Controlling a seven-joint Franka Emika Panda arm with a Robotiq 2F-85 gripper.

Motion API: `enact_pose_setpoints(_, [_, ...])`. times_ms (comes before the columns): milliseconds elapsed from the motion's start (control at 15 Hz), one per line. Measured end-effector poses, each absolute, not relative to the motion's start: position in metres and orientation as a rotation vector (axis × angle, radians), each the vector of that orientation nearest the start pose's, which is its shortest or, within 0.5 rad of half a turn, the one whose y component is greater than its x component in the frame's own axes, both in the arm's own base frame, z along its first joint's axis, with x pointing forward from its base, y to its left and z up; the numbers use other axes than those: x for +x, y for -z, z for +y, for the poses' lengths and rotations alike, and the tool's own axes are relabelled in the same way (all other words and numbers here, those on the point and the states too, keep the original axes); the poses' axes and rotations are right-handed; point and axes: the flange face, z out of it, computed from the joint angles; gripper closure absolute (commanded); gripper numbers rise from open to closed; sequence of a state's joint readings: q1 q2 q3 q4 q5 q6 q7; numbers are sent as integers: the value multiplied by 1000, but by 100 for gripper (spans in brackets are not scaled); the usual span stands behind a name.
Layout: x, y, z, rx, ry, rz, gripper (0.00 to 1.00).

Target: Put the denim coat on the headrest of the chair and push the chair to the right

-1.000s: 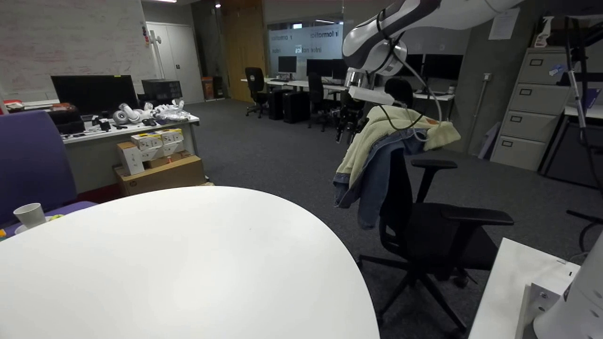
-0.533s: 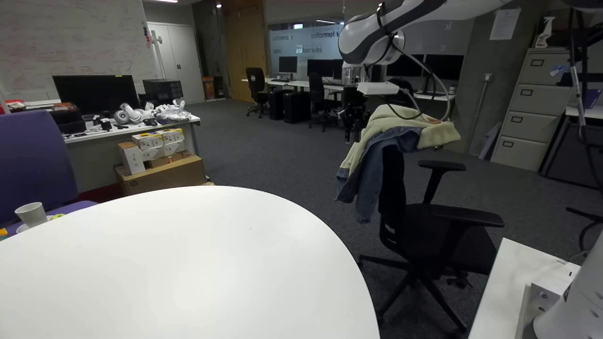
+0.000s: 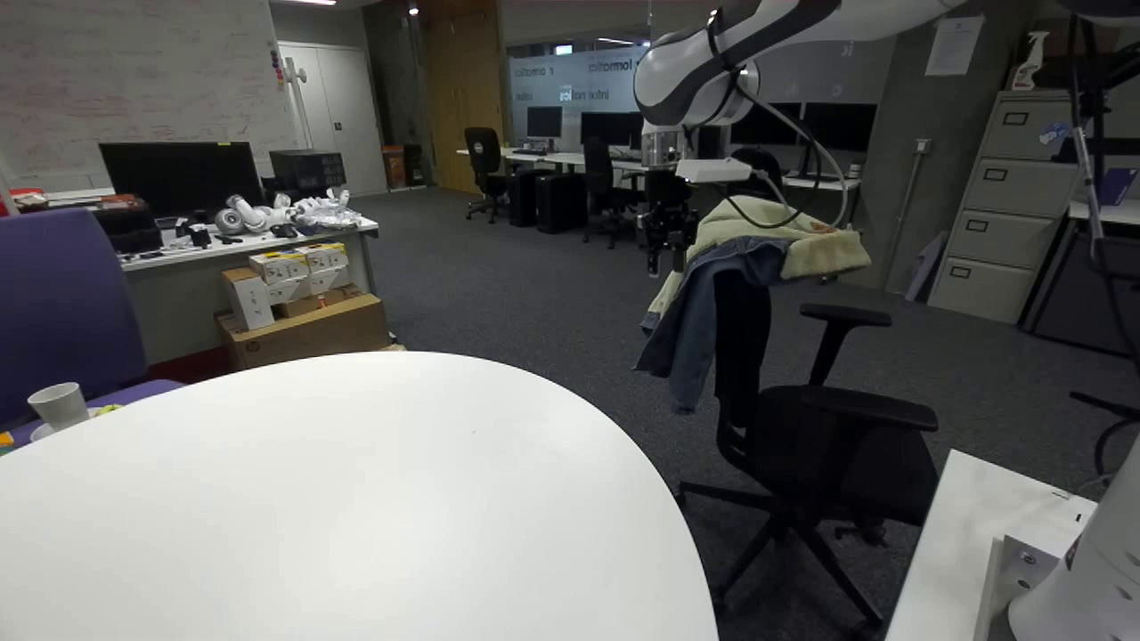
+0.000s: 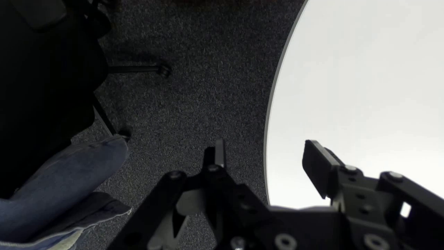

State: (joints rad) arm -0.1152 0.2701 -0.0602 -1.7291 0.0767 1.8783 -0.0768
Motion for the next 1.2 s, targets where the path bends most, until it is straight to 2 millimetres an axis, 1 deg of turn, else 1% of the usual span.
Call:
enact_pose_setpoints(67, [614, -413, -100, -3060, -175, 196, 11])
enact_pose_setpoints(133, [614, -413, -100, -3060, -176, 197, 9])
enact_pose_setpoints(267, [614, -410, -100, -3060, -182, 197, 1])
enact_pose_setpoints(467, [614, -406, -93, -3064, -197, 173, 0])
enact_pose_setpoints(667, [606, -400, -72, -3080, -224, 111, 0])
enact_pose_setpoints(800, [595, -396, -55, -3087, -225, 67, 0])
enact_pose_setpoints(933, [582, -396, -44, -3089, -204, 40, 0])
enact_pose_setpoints(1067, [570, -397, -39, -3092, -180, 29, 0])
enact_pose_setpoints(1200, [560, -400, -38, -3093, -161, 29, 0])
